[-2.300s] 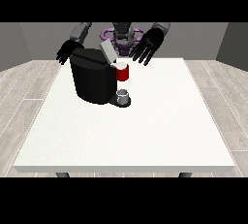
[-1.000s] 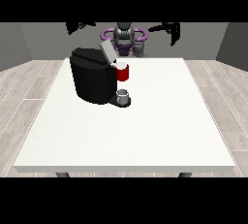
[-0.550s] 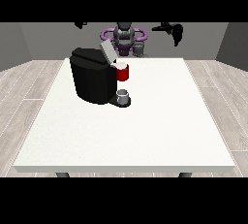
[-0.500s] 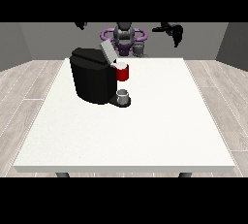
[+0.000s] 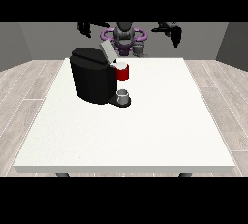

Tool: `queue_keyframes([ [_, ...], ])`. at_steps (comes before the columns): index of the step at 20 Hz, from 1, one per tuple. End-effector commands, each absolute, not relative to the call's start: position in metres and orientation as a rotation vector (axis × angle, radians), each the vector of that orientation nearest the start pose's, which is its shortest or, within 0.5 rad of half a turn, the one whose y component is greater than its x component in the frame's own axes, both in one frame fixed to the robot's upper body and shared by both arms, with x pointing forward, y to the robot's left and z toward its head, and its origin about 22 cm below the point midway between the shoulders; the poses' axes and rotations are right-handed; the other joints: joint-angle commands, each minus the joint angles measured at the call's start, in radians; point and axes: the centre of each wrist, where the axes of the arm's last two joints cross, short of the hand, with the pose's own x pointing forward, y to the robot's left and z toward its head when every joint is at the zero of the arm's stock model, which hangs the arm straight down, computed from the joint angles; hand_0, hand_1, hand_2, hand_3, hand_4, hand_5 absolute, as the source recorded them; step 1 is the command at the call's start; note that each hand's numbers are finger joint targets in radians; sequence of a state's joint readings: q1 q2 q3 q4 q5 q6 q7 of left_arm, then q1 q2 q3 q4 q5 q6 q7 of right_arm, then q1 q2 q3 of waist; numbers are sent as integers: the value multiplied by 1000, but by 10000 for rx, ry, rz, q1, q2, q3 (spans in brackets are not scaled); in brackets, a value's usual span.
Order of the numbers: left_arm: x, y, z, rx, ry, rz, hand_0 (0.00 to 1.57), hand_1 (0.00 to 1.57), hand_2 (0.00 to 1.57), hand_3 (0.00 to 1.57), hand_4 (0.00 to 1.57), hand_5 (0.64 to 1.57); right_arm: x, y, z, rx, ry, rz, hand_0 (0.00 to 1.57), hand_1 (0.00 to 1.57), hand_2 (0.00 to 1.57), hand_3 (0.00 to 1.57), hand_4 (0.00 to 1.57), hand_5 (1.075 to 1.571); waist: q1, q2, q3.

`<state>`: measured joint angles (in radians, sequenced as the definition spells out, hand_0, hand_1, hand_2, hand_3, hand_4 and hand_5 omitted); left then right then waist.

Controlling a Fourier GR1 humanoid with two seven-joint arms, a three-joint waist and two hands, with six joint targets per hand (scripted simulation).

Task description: Insert the coffee pod into the coffee machine and close the lid

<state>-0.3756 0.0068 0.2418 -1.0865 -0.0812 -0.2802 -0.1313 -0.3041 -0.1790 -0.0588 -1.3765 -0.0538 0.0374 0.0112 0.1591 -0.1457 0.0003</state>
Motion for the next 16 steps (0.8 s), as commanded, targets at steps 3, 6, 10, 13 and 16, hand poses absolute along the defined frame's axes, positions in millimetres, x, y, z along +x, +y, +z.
queue_keyframes([
  [3, 319, 246, -2, -1497, -16296, -1349, 0, 0, 0, 0, 0, 1571, 341, -254, 62, -222, -16773, 1546, 0, 0, 0, 0, 0, 1571, -199, 994, -2],
  [6, 313, 252, 7, -1579, -15760, -1530, 0, 0, 0, 0, 0, 1571, 343, -248, 49, 161, -16318, 1357, 0, 0, 0, 0, 0, 1571, -69, 892, -1],
  [10, 315, 259, 22, -1171, -16156, -1468, 0, 0, 0, 0, 0, 1571, 350, -233, 43, 109, -16821, 1662, 0, 0, 0, 0, 0, 1571, -360, 1427, -1],
  [13, 294, 268, 3, -790, -16188, -1284, 0, 0, 0, 0, 0, 1571, 357, -240, 52, 340, -16725, 1603, 0, 0, 0, 0, 0, 1571, -430, 1354, -2],
  [16, 293, 271, 11, -1000, -16099, -1357, 0, 0, 0, 0, 0, 1571, 361, -223, 57, 180, -16241, 2252, 0, 0, 0, 0, 0, 1571, -427, 1196, -3],
])
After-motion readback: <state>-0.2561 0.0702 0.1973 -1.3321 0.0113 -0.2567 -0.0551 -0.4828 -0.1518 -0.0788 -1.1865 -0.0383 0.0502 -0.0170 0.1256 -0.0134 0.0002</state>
